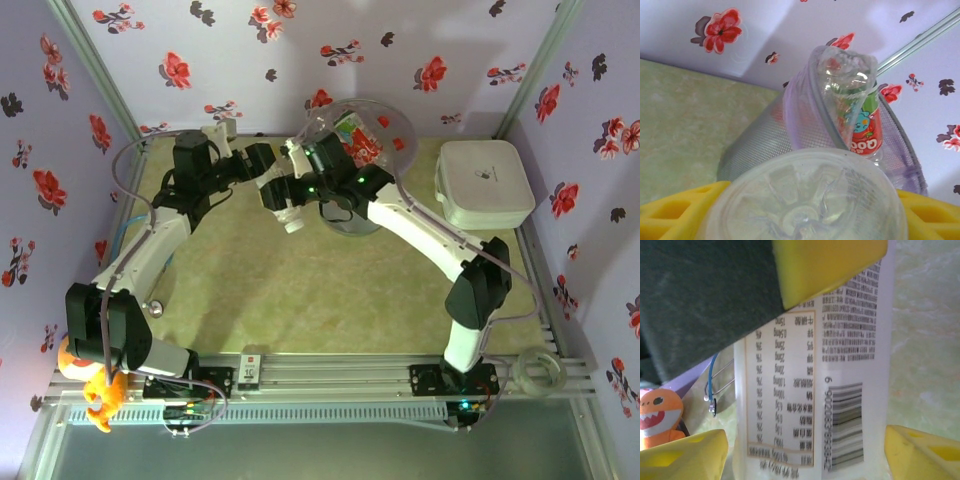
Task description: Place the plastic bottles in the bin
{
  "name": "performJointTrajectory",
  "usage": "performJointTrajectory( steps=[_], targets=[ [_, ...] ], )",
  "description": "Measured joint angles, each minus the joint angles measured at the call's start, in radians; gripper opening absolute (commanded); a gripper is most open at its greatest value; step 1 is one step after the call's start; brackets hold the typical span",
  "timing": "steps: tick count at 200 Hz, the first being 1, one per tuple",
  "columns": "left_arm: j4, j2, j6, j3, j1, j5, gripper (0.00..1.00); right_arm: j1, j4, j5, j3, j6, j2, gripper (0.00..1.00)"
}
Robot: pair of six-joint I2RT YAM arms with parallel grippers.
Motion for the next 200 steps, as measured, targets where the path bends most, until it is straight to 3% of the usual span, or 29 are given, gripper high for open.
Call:
performJointTrajectory(
  steps=[50,58,76,84,155,200],
  targets=[
    [0.027,0.000,-0.018,-0.014,0.002,0.009,0.52,0.000,0.000,-0.001,0.022,0.008,0.024,0.67],
    [0.033,0.000,-0.022,-0.015,0.002,0.009,0.59,-0.001,0.000,-0.001,0.022,0.008,0.024,0.66],
    [0.051,-0.002,-0.029,-0.026,0.006,0.010,0.92,-0.002,-0.001,-0.001,0.024,0.008,0.024,0.65],
    [0.061,-0.003,-0.041,-0.030,0.008,0.011,1.00,-0.002,0.000,-0.001,0.024,0.007,0.024,0.64],
    [0.235,-0.053,-0.181,-0.050,0.060,0.006,0.96,-0.037,-0.032,0.056,0.019,-0.021,-0.058,0.61],
    [0.261,-0.017,-0.213,-0.020,0.056,-0.002,0.84,-0.197,-0.030,0.121,-0.014,-0.067,-0.277,0.58]
  ],
)
